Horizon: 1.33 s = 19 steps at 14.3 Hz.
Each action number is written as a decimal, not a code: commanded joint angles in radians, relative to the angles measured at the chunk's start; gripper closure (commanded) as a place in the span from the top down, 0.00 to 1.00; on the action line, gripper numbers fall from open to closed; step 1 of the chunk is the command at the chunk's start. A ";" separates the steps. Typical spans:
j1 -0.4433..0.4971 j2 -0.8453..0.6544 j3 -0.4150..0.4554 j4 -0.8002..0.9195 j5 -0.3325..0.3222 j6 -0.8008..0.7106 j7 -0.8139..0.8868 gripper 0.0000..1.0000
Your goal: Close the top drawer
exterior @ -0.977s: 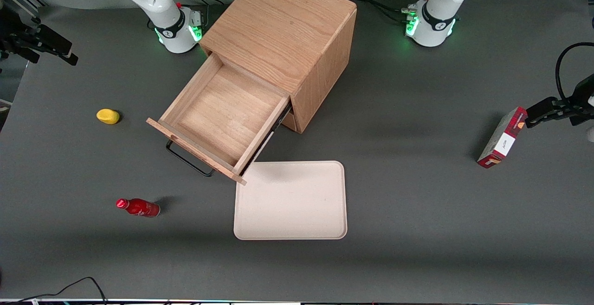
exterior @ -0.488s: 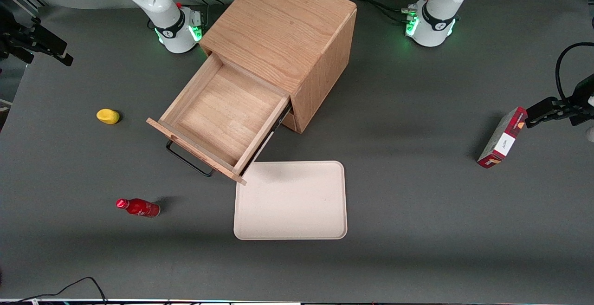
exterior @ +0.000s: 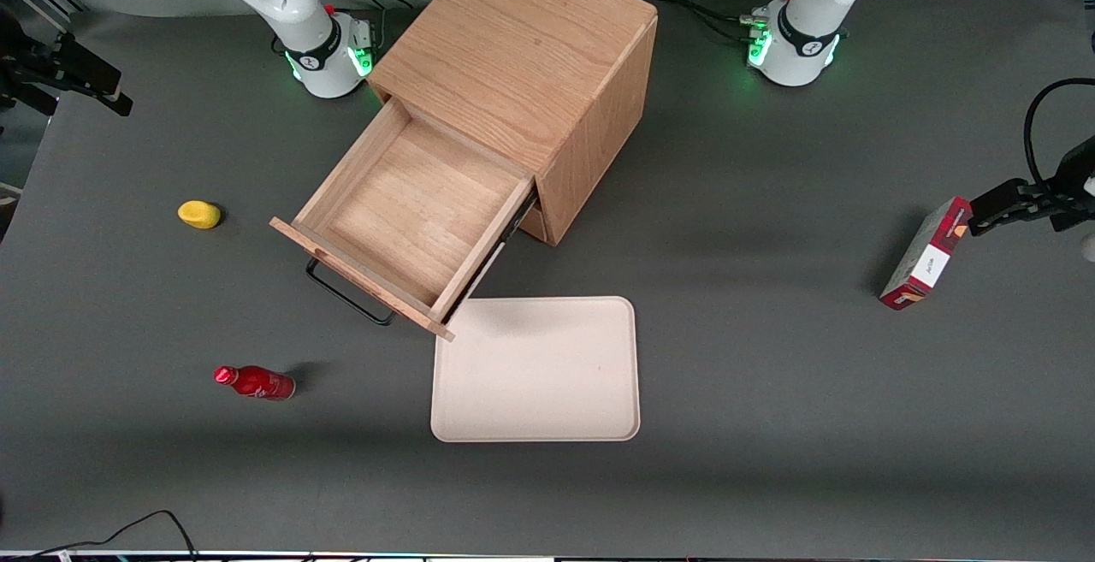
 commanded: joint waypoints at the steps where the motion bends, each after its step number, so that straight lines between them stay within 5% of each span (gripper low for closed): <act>1: 0.045 0.170 0.013 0.246 -0.003 -0.060 -0.011 1.00; 7: 0.126 0.462 0.060 0.605 -0.013 -0.077 0.018 1.00; 12: 0.143 0.463 0.094 0.602 -0.020 -0.077 0.006 1.00; 15: 0.085 0.463 0.128 0.584 0.045 -0.079 -0.059 1.00; 19: 0.082 0.468 0.133 0.582 0.040 -0.117 -0.333 1.00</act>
